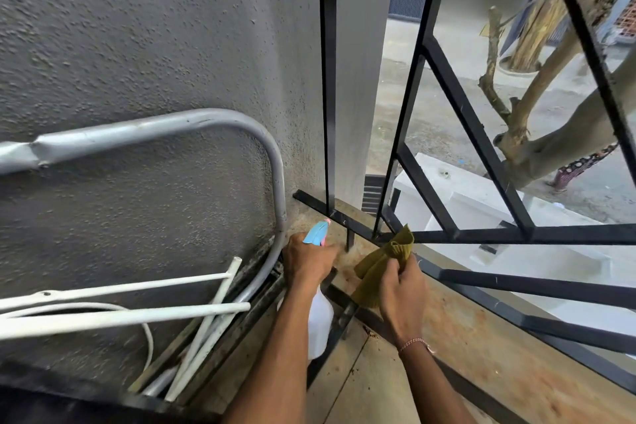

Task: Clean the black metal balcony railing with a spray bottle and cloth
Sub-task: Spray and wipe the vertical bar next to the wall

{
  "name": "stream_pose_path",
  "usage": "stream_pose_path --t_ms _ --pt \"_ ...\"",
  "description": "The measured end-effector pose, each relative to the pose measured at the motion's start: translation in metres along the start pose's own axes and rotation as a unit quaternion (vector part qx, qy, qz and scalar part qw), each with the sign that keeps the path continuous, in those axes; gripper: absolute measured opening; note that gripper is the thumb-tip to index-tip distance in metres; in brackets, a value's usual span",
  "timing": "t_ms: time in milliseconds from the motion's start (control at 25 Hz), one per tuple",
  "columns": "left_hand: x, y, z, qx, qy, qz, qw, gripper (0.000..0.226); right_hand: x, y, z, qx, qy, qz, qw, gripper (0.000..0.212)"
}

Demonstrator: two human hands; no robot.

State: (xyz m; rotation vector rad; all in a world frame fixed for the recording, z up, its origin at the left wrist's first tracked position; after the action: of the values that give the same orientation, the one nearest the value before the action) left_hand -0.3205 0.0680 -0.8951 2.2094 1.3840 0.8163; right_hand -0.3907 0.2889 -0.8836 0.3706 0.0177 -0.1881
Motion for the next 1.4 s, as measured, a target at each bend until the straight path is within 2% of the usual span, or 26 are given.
stream_pose_path --t_ms 200,480,640,760,960,1120,1240,1320,1400 --pt "0.005 -0.01 0.015 -0.026 0.02 0.035 0.999 0.069 0.004 -0.001 0.015 -0.005 0.017 0.024 1.0 0.015" --pt "0.007 -0.017 0.032 -0.042 0.045 0.044 0.997 0.083 0.002 0.01 0.023 -0.003 0.028 0.004 1.0 0.016" --pt "0.007 -0.016 0.03 -0.035 0.041 0.04 0.998 0.078 0.006 0.013 0.026 -0.006 0.034 0.002 0.999 0.015" --pt "0.01 -0.012 0.023 -0.045 0.033 0.032 0.998 0.076 0.011 0.018 0.029 0.002 0.05 -0.003 0.999 0.006" --pt "0.012 -0.01 0.018 -0.057 0.031 0.03 0.997 0.068 0.016 0.012 0.04 0.051 0.143 0.0 0.988 0.02" --pt "0.014 0.001 0.006 -0.067 0.0 0.0 0.998 0.054 0.014 -0.011 0.078 0.068 0.278 -0.004 0.958 0.04" --pt "0.012 0.009 -0.006 -0.054 -0.028 -0.022 0.998 0.044 -0.003 -0.071 0.112 0.149 0.398 0.017 0.905 0.065" --pt "0.01 0.012 -0.008 -0.038 -0.03 -0.032 0.998 0.04 -0.014 -0.114 0.117 0.24 0.422 0.054 0.873 0.074" --pt "0.01 0.015 -0.012 -0.034 -0.04 -0.037 0.998 0.039 -0.019 -0.144 0.096 0.324 0.422 0.117 0.839 0.072"
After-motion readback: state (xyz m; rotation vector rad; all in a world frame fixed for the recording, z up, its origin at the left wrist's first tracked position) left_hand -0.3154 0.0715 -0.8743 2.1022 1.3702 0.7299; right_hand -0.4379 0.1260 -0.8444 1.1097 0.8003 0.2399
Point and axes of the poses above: each hand's wrist, its own x-axis away from the middle knuckle, its own y-axis out of the back of the hand, z = x × y, the point moved 9 cm from there along -x, towards the middle knuckle, and after that the axes turned 13 degrees about -z, right-handed, at the moved point
